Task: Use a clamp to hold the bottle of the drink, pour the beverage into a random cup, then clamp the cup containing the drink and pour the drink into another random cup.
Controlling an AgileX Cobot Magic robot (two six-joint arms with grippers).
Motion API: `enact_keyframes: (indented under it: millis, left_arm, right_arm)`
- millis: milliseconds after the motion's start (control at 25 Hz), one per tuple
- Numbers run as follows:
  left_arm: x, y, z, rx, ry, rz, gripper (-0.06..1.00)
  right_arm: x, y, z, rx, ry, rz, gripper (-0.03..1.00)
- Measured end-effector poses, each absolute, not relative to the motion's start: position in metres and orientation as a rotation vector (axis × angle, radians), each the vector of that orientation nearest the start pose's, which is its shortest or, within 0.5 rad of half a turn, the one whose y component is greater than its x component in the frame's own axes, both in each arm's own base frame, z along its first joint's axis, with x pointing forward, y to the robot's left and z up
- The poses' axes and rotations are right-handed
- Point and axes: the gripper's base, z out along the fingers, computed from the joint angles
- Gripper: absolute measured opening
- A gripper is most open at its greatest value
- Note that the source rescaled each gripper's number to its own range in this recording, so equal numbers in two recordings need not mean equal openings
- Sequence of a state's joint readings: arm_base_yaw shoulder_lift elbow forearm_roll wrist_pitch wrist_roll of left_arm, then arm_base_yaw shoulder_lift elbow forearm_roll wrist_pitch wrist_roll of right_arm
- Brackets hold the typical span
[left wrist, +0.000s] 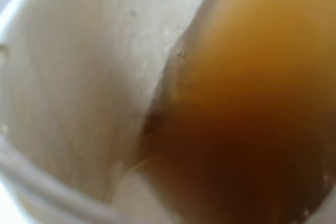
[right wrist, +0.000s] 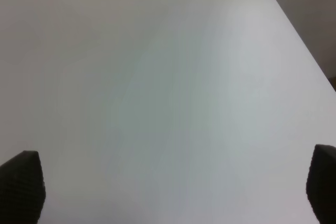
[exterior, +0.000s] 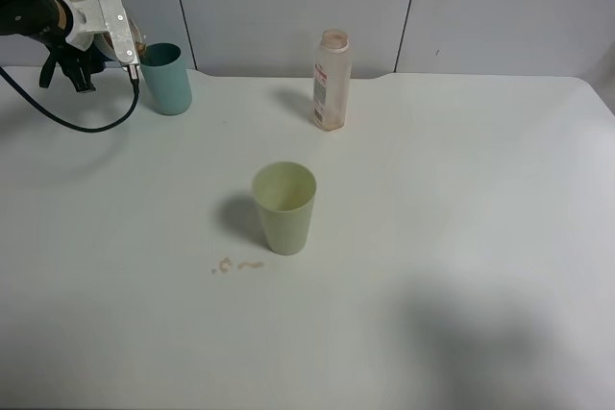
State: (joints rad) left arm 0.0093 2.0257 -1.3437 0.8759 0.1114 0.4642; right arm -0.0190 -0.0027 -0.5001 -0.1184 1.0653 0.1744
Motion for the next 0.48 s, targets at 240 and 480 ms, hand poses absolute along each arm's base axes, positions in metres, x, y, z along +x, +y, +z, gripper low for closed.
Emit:
enact_keyframes:
  millis: [240, 480]
  left_arm:
    - [0.4499, 0.0120, 0.1813, 1.422, 1.891, 0.797, 0.00]
    - [0.4499, 0.0120, 0.1813, 1.423, 1.890, 0.798, 0.00]
  right_arm:
    - [-0.0060, -0.0093, 0.2774, 0.203, 2.031, -0.044, 1.00]
    - [-0.0060, -0.0093, 0.2774, 0.203, 2.031, -0.044, 1.00]
